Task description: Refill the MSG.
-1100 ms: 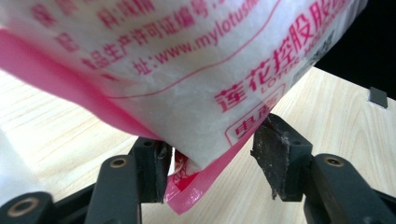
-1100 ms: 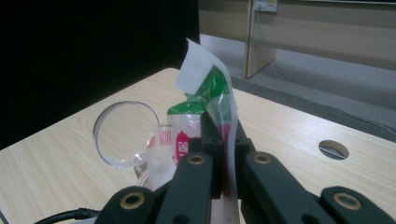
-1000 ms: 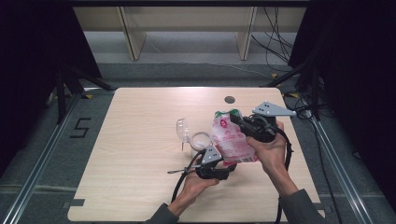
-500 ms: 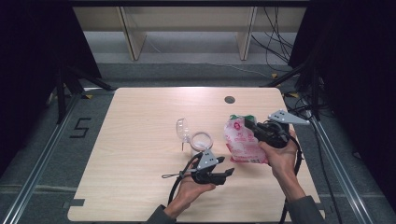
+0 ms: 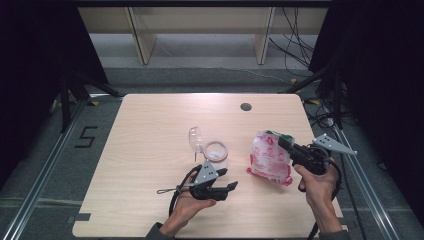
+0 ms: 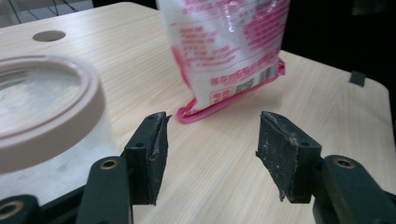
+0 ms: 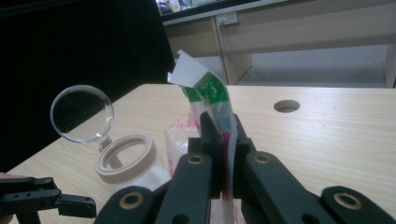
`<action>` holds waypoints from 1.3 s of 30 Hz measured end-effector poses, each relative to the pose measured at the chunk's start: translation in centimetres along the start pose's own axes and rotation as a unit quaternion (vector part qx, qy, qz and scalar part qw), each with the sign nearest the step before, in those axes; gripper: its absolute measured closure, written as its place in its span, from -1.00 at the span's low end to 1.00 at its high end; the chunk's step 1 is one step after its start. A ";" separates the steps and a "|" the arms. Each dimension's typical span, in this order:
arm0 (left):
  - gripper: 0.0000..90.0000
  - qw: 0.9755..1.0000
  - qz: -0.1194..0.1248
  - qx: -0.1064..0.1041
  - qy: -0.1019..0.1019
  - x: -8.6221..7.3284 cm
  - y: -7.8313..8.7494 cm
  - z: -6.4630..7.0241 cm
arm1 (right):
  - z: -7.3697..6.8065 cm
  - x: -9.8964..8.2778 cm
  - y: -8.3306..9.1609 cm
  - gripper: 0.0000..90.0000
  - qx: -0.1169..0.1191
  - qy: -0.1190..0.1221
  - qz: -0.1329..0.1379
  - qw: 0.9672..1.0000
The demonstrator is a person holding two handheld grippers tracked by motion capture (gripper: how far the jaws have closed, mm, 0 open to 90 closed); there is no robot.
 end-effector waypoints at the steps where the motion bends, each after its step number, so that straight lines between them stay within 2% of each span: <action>1: -0.05 1.000 0.001 -0.003 -0.001 0.0 0.1 -0.1 | 0.1 -0.2 0.2 1.00 0.005 -0.006 0.000 1.000; 2: -0.05 1.000 -0.001 0.001 -0.001 -0.1 0.2 -0.1 | 0.3 -0.5 0.3 1.00 0.002 -0.004 0.002 1.000; 3: -0.05 1.000 -0.001 0.001 -0.002 -0.1 0.3 -0.1 | 0.2 -0.7 0.4 1.00 0.005 -0.018 0.008 1.000; 6: -0.06 1.000 0.000 -0.004 -0.004 -0.1 0.4 0.0 | 0.9 -1.0 0.6 1.00 -0.008 -0.004 0.001 1.000; 7: -0.06 1.000 -0.002 -0.002 -0.005 -0.1 0.5 0.0 | 1.0 -1.1 0.5 1.00 -0.002 -0.009 0.010 1.000; 9: -0.06 1.000 0.003 -0.005 -0.004 -0.1 0.5 -0.1 | 1.0 -1.4 0.7 1.00 -0.006 -0.022 -0.001 1.000; 11: -0.06 1.000 0.000 0.002 -0.003 -0.1 0.8 -0.2 | 1.4 -1.6 0.9 1.00 -0.010 -0.015 0.003 1.000; 13: -0.06 1.000 0.006 0.001 0.001 0.0 0.9 -0.3 | 1.5 -1.8 1.0 1.00 -0.015 -0.028 -0.001 0.999; 14: -0.06 1.000 0.004 0.004 0.000 -0.1 1.1 -0.4 | 1.6 -2.0 1.1 1.00 -0.015 -0.028 -0.002 0.999; 15: -0.06 1.000 0.007 0.003 0.001 0.0 1.2 -0.5 | 2.0 -2.1 1.2 1.00 -0.016 -0.016 0.001 1.000; 16: -0.06 1.000 0.007 0.002 -0.002 0.0 1.3 -0.5 | 2.0 -2.3 1.3 1.00 -0.016 -0.036 -0.002 0.999; 17: -0.06 1.000 0.008 0.003 -0.001 0.0 1.4 -0.5 | 2.5 -2.4 1.2 1.00 -0.023 -0.018 0.003 1.000; 19: -0.07 1.000 0.009 0.004 0.004 0.1 1.4 -0.5 | 2.6 -2.7 1.3 1.00 -0.017 -0.035 0.003 0.999; 21: -0.09 1.000 0.004 0.006 0.001 0.0 1.5 -0.7 | 2.9 -3.0 1.4 1.00 -0.016 -0.040 0.008 0.999; 22: -0.09 1.000 0.007 0.001 0.002 0.0 1.4 -0.7 | 3.1 -3.2 1.5 1.00 -0.018 -0.037 0.001 0.999; 23: -0.09 1.000 0.006 0.003 0.004 0.0 1.4 -0.8 | 3.2 -3.2 1.5 1.00 -0.022 -0.046 0.007 0.999; 25: -0.09 1.000 0.006 0.003 0.003 0.0 1.4 -0.8 | 4.2 -3.6 1.6 1.00 -0.041 -0.039 -0.002 0.998; 26: -0.09 1.000 0.006 0.006 0.004 0.0 1.5 -0.9 | 4.3 -3.6 1.5 1.00 -0.035 -0.042 0.006 0.998; 27: -0.09 1.000 0.007 0.008 0.003 0.0 1.6 -1.0 | 4.2 -3.7 1.6 1.00 -0.028 -0.051 0.003 0.998; 31: -0.10 1.000 0.008 0.007 0.010 0.0 1.6 -1.0 | 4.2 -3.8 1.6 0.99 -0.044 -0.054 -0.006 0.998; 32: -0.10 1.000 0.007 0.004 0.007 0.0 1.7 -1.1 | 4.3 -3.8 1.6 0.98 -0.044 -0.046 -0.004 0.998; 35: -0.10 1.000 0.004 0.009 0.004 0.0 2.0 -1.2 | 4.4 -3.9 1.6 0.96 -0.044 -0.054 -0.010 0.998; 36: -0.11 1.000 0.006 0.005 0.005 0.0 2.0 -1.2 | 4.5 -4.0 1.5 0.95 -0.045 -0.056 -0.003 0.997; 37: -0.12 1.000 0.004 0.006 0.003 0.0 2.0 -1.3 | 4.9 -4.1 1.4 0.95 -0.051 -0.046 -0.002 0.998; 39: -0.13 1.000 0.006 0.007 0.007 -0.1 2.1 -1.5 | 5.2 -4.5 1.4 0.95 -0.065 -0.064 -0.016 0.996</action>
Point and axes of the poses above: each handheld gripper's, and its own axes: y roughly backward along the jaws, x roughly out of its top, z roughly to its right, the point moved 6 cm from there along -y, roughly forward along the jaws, and after that the axes turned 13 degrees about -z, right-handed, at the moved point
